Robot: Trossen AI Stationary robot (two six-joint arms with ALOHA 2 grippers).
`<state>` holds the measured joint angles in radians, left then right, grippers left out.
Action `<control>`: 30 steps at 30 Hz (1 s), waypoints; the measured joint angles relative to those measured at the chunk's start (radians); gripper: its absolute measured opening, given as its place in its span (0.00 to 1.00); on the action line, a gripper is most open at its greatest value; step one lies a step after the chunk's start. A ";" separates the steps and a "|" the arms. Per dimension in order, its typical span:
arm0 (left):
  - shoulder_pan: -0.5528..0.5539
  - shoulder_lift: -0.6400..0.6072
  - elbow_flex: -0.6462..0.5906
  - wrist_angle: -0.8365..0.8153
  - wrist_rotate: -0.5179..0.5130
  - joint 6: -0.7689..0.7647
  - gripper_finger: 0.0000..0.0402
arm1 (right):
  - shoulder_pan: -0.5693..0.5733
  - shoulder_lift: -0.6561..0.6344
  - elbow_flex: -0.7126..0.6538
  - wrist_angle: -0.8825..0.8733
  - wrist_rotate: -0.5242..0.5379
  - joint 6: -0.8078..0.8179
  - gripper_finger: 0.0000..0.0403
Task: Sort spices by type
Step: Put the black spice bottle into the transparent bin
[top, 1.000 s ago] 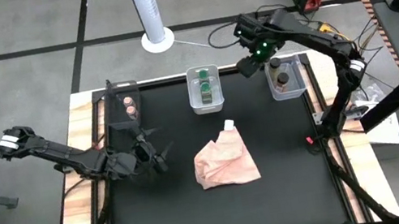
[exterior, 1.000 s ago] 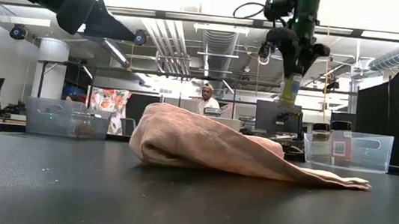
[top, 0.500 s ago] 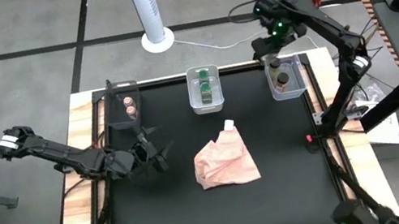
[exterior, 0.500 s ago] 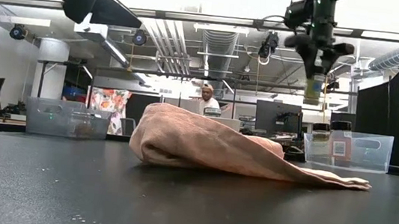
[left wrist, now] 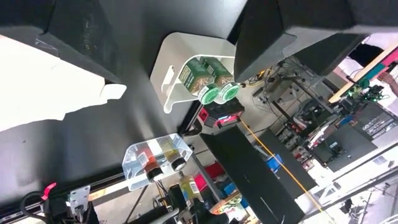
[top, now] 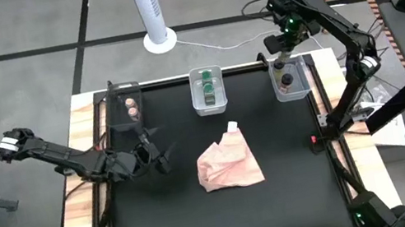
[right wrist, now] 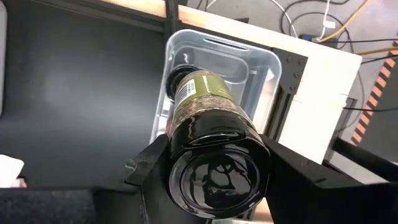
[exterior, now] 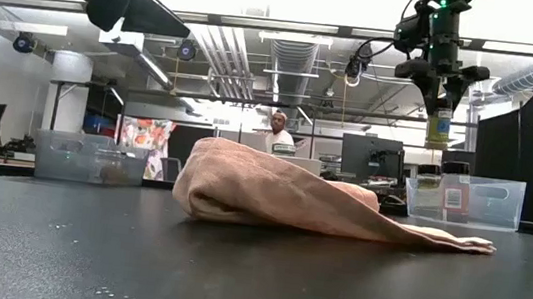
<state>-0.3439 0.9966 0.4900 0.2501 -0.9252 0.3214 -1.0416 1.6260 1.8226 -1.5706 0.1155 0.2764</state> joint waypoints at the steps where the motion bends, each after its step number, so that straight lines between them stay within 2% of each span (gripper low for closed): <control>1: 0.000 0.000 0.001 0.000 0.000 0.000 0.71 | 0.000 -0.003 -0.005 0.002 -0.002 0.000 0.49; 13: 0.001 0.000 0.001 0.001 0.000 -0.016 0.71 | 0.000 -0.005 -0.014 0.000 0.027 0.045 0.49; 23: 0.001 0.000 0.001 0.002 0.000 -0.019 0.71 | 0.009 0.029 -0.019 0.004 0.123 0.129 0.49; 30: 0.001 0.000 0.000 0.001 0.000 -0.018 0.71 | 0.012 0.039 -0.019 0.000 0.144 0.146 0.49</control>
<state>-0.3428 0.9966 0.4904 0.2509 -0.9249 0.3031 -1.0294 1.6646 1.8034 -1.5704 0.2591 0.4224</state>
